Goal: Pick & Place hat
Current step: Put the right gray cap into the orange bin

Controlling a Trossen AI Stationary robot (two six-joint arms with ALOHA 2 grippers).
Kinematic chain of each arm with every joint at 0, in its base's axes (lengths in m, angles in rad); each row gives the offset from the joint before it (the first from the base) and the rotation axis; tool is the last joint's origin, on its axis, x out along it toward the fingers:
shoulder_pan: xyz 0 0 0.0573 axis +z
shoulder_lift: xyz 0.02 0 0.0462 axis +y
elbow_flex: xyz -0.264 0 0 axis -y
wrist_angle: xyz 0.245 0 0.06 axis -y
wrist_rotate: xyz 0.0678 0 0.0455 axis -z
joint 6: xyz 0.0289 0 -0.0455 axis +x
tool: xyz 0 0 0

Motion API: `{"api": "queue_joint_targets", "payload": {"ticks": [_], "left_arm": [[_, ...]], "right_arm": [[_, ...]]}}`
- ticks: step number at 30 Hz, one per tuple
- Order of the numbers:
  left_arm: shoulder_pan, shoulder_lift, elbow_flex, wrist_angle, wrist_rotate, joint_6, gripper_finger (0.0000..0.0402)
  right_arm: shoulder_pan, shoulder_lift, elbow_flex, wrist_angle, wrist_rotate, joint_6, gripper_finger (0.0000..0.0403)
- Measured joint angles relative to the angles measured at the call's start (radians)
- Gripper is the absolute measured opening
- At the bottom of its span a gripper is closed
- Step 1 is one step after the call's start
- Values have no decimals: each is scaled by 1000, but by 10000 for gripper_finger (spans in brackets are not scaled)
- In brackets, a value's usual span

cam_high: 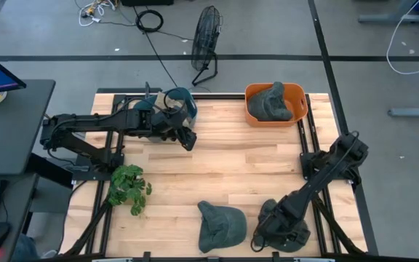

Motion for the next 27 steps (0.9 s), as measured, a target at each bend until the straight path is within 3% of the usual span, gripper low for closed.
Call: {"api": "queue_joint_targets", "payload": {"ticks": [6,13,20,27], "left_arm": [[0,0,0,0,0,66,131],[0,0,0,0,0,69,131],[0,0,0,0,0,69,131],[0,0,0,0,0,65,131]], "right_arm": [[13,53,1,-1,5,87,162],[-18,10,0,-42,1,297,17],[-92,-143,-1,-72,78,478,20],[-216,-359,-1,-113,300,680,12]]}}
